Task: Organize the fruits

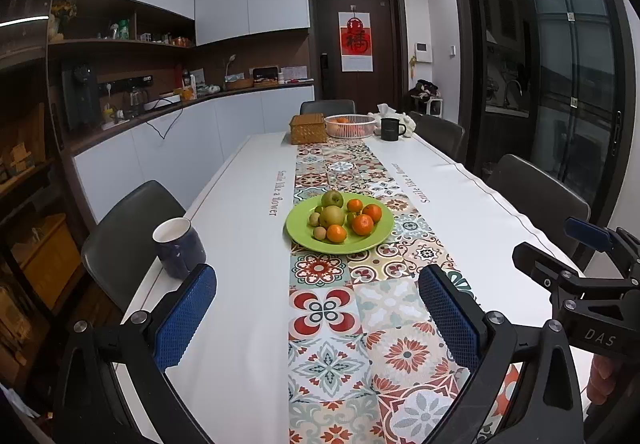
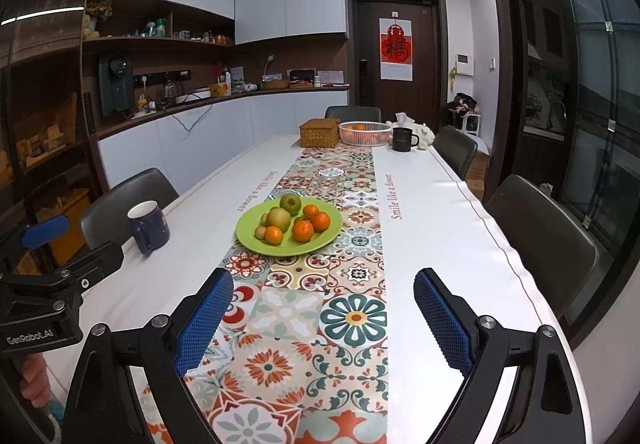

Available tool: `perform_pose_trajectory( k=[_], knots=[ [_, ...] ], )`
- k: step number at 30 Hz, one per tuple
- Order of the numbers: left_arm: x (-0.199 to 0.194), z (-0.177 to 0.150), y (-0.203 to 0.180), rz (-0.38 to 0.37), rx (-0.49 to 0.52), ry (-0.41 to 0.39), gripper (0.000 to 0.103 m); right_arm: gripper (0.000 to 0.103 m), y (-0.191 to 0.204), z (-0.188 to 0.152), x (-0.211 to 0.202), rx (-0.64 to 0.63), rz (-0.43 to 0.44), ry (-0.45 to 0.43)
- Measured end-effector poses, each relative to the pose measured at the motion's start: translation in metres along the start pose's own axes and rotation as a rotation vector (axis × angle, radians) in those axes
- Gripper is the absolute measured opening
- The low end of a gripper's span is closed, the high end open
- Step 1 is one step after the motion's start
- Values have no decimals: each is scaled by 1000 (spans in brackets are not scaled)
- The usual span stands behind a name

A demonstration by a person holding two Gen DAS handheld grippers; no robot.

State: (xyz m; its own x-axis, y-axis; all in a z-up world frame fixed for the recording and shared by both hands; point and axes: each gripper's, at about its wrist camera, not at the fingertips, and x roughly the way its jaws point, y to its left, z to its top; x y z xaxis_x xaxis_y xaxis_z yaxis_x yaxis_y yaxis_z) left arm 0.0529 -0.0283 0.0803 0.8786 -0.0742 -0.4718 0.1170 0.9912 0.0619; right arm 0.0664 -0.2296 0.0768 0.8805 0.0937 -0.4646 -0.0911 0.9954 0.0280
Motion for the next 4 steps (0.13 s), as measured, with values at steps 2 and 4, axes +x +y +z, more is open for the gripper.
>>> perform_pose_trajectory(
  k=[2, 4],
  knots=[
    [0, 0, 0, 3, -2, 1, 103, 92, -1, 0, 1, -1, -2, 2],
    [1, -1, 1, 5, -3, 3, 103, 92, -2, 0, 1, -1, -2, 6]
  ],
)
